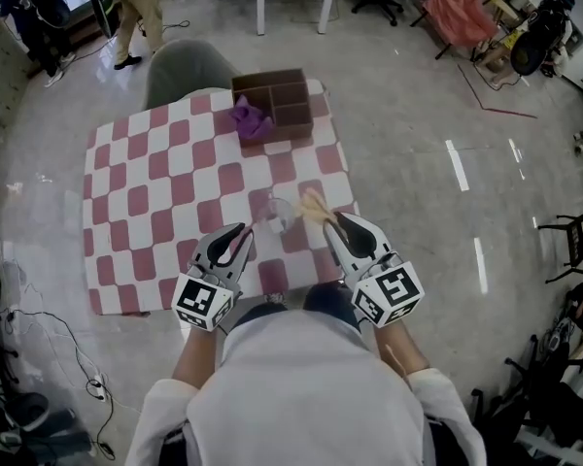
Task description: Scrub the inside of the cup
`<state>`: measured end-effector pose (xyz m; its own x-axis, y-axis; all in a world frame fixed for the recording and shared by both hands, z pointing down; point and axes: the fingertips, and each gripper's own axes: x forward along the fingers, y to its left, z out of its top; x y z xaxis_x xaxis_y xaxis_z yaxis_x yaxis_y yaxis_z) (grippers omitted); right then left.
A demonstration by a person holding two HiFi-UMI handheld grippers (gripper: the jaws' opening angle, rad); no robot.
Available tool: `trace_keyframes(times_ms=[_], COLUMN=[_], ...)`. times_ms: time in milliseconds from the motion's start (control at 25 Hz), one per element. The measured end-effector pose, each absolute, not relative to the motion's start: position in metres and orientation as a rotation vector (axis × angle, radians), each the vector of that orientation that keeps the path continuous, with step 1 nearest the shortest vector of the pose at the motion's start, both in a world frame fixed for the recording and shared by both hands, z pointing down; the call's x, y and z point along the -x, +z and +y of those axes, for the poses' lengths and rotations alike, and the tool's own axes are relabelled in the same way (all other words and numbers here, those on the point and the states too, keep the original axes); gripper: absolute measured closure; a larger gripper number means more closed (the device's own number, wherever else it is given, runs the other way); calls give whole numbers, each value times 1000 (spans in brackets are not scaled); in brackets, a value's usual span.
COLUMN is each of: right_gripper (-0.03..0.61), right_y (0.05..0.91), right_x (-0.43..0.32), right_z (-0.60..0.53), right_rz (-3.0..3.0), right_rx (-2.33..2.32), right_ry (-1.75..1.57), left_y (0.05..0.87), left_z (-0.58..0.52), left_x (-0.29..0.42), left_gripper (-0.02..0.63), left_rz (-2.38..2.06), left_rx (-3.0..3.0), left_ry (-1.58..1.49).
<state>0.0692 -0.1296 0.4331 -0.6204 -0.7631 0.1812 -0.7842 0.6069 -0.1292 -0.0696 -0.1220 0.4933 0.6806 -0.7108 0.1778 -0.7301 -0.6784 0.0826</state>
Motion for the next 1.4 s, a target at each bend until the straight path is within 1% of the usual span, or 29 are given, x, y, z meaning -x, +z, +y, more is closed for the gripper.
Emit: trace_keyframes(times_ms=[80, 160, 240, 400, 440, 560, 800, 1000, 1400], right_gripper=[500, 500, 500, 500, 500, 500, 500, 500, 500], right_y=[434, 436, 436, 435, 435, 436, 440, 446, 451], right_x=[-68, -66, -66, -67, -67, -69, -75, -83, -93], right_z=[-133, -136, -140, -149, -151, -154, -157, -158, -158], right_rz=[-2720, -2721, -2722, -2730, -2731, -2737, -2733, -2718, -2695], right_rx=[-1297, -1271, -1247, -1211, -1204, -1195, -1194, -1210, -1206], right_ry=[304, 306, 304, 293, 289, 286, 297, 314, 322], left_y=[496, 502, 508, 524, 528, 540, 567, 585, 590], left_z=[-124, -127, -127, -127, -128, -131, -136, -144, -167], left_x=[69, 66, 62, 49, 45, 36, 17, 9, -2], left_gripper=[553, 432, 394, 287, 270, 249, 236, 233, 233], left_rz=[-1183, -1181, -1172, -1163, -1160, -1158, -1106, -1111, -1193], left_rx=[-2742, -2726, -2719, -2770, -2785, -2821, -2825, -2781, -2738], left_ry=[193, 193, 197, 269, 292, 351, 461, 461, 395])
